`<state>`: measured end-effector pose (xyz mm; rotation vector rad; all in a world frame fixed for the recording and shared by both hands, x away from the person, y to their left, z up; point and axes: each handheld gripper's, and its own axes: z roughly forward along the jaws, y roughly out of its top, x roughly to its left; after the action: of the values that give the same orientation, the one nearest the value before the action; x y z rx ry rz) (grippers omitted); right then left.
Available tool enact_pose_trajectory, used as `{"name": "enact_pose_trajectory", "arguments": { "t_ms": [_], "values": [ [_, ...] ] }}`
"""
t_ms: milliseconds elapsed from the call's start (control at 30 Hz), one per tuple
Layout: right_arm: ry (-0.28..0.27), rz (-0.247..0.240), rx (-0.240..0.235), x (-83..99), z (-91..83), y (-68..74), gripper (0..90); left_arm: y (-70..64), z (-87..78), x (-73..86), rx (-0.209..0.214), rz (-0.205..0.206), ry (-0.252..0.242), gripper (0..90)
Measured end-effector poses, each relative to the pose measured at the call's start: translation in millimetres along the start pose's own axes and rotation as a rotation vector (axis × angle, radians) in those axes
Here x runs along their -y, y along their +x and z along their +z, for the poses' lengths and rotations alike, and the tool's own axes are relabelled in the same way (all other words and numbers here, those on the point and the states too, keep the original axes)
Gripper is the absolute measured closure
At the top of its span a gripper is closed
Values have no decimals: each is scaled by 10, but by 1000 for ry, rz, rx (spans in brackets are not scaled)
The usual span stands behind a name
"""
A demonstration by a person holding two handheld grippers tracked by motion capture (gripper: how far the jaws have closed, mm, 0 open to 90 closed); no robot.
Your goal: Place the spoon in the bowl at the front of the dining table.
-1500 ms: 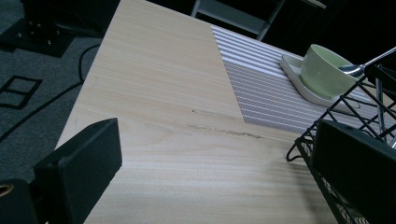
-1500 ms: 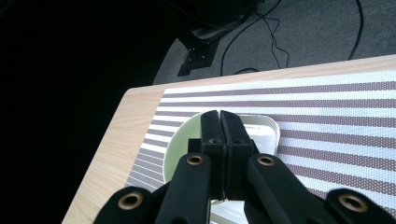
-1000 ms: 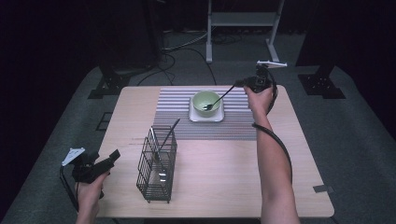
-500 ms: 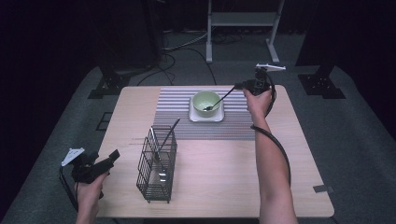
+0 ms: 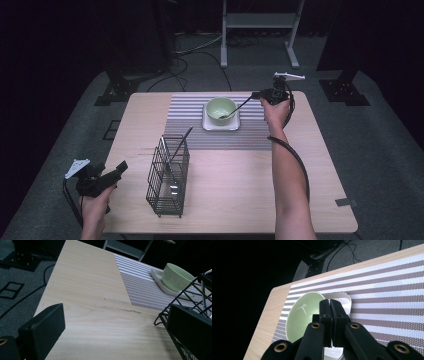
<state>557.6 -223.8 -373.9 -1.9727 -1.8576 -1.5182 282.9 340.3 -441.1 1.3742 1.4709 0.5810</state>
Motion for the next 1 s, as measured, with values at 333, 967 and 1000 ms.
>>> {"name": "enact_pose_trajectory", "arguments": {
  "t_ms": [333, 967, 1000],
  "values": [
    [2, 17, -10, 56, 33, -59, 884, -10, -7, 2, 1, 1, 0, 10],
    [-5, 22, -34, 210, -59, -204, 761, -4, -26, 8, -7, 3, -2, 10],
    [-5, 22, -34, 210, -59, -204, 761, -3, -27, 7, -7, 4, -3, 10]
  ]
}}
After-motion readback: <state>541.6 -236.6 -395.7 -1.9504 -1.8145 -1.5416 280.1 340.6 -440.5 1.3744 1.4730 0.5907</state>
